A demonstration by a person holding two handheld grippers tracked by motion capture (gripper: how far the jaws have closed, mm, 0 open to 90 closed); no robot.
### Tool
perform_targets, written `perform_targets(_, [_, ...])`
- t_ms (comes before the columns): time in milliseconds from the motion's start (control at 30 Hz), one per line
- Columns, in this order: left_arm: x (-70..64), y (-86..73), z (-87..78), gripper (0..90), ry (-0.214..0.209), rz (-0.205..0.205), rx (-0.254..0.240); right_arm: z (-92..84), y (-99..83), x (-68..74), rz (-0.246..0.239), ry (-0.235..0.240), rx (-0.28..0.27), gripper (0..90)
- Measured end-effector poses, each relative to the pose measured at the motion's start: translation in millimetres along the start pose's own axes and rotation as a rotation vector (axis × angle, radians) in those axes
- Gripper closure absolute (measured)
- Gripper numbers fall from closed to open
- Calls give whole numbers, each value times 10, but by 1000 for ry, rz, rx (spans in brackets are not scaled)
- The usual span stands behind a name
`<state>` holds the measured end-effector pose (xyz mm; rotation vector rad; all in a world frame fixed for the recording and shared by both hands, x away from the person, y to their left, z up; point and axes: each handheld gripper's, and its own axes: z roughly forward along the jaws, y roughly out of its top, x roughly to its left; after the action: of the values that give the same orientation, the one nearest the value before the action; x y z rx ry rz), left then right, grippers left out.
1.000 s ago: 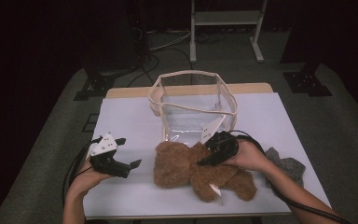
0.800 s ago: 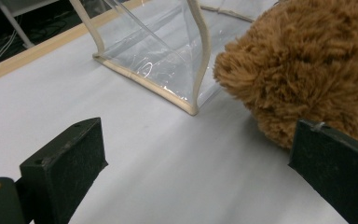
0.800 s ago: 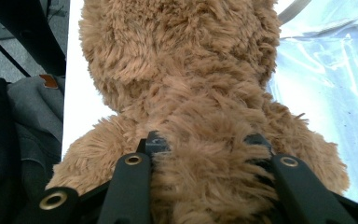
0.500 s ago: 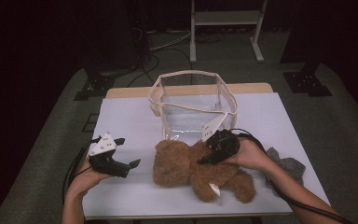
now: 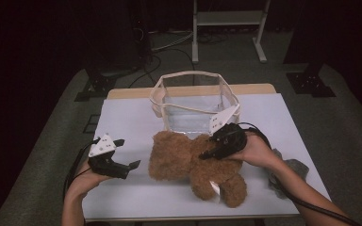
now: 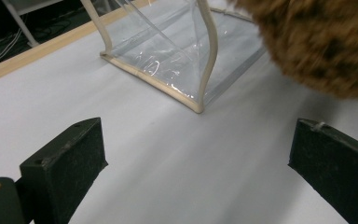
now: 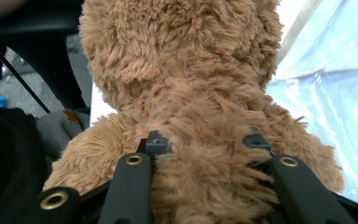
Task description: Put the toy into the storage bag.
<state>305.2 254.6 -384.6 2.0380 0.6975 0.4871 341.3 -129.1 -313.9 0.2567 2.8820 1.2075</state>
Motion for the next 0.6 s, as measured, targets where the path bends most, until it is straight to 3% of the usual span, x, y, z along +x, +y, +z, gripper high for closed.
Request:
perform_targets(267, [36, -28, -35, 29, 12, -14, -1, -154, 239, 29, -29, -6, -42, 653])
perform_targets(600, [54, -46, -40, 29, 16, -19, 4, -141, 240, -11, -3, 19, -71, 658])
